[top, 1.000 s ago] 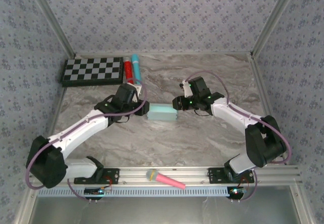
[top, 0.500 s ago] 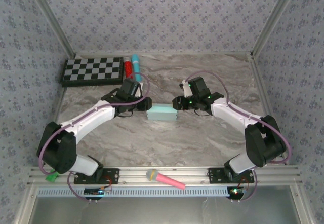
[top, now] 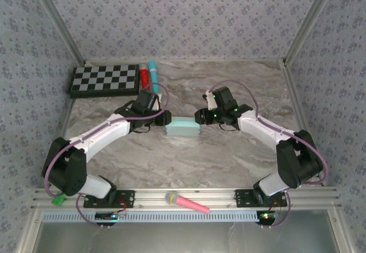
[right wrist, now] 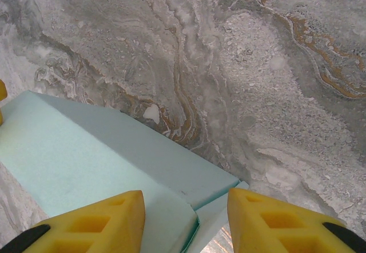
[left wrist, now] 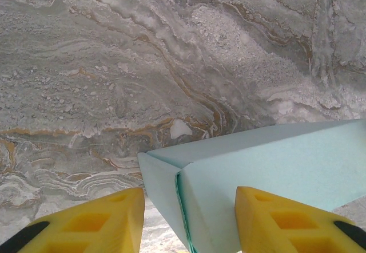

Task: Fold the paper box

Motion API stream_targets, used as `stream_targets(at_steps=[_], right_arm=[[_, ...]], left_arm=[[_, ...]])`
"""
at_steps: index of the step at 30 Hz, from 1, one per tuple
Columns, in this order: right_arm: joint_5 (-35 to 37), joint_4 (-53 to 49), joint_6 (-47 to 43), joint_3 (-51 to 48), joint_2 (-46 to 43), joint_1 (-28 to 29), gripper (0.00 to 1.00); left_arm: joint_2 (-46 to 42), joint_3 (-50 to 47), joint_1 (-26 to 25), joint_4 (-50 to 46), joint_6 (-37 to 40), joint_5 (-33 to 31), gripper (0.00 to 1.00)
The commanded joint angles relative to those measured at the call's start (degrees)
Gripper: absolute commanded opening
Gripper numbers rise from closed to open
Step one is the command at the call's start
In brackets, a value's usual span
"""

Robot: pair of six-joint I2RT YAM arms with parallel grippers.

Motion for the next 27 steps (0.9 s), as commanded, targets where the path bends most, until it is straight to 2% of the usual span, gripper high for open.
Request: stream_targets(at_steps=[1,14,27], right_arm=[[3.4,-6.8,0.4,-1.1,2.2,0.8,0.44],[5.1,-9.7,0.8,3.7,-0.5,0.8,0.48],[4.6,-10.1,1.8,0.3,-6.9,0.6,0.51]], left_arm=[[1.3,-1.7,0.0,-1.7,-0.6,0.0,0.45],[1.7,-2.7,-0.2,-1.0,-1.3,-0.7,0.45],[2.3,-3.1,-0.6,-0.7,-1.4,-1.0,0.45]])
